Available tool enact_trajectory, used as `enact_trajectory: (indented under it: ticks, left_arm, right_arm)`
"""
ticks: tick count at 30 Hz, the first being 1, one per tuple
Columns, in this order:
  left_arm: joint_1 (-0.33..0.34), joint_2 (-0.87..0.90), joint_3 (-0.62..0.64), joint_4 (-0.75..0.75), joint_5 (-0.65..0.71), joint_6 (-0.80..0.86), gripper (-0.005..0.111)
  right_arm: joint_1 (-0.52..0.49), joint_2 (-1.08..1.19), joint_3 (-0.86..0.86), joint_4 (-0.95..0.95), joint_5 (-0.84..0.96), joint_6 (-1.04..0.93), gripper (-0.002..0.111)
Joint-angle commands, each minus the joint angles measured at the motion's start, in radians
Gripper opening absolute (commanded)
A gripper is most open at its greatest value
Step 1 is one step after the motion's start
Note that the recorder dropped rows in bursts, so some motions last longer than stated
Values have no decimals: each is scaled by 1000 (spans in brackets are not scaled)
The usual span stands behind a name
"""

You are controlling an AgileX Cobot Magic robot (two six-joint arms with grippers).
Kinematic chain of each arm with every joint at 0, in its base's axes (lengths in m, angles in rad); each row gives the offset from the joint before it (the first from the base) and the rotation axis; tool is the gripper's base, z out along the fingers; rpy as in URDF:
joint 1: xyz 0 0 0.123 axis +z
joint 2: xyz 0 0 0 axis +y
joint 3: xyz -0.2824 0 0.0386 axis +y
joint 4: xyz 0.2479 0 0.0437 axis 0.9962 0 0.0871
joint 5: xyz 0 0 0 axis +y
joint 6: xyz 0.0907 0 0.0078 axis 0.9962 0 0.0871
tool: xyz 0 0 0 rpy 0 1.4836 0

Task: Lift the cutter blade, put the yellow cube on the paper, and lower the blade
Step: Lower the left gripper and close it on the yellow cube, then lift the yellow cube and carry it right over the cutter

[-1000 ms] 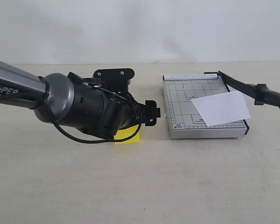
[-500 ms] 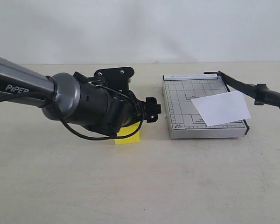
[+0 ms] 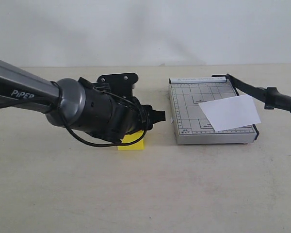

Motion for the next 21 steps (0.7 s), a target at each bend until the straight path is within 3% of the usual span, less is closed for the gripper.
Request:
enact_trajectory:
  ticks: [1, 8, 15, 21]
  left_arm:
    - [2, -11, -6, -13, 57, 5, 4]
    - [2, -106, -25, -13, 100, 4, 4]
    - [-4, -158, -111, 185, 359, 6, 4]
    - [-32, -140, -218, 208, 382, 65, 4]
  right_arm:
    - [-1, -1, 0, -8, -4, 0, 0]
    - [-1, -1, 0, -8, -4, 0, 0]
    - [-1, -1, 0, -8, -4, 0, 0]
    - [-1, -1, 0, -8, -4, 0, 0]
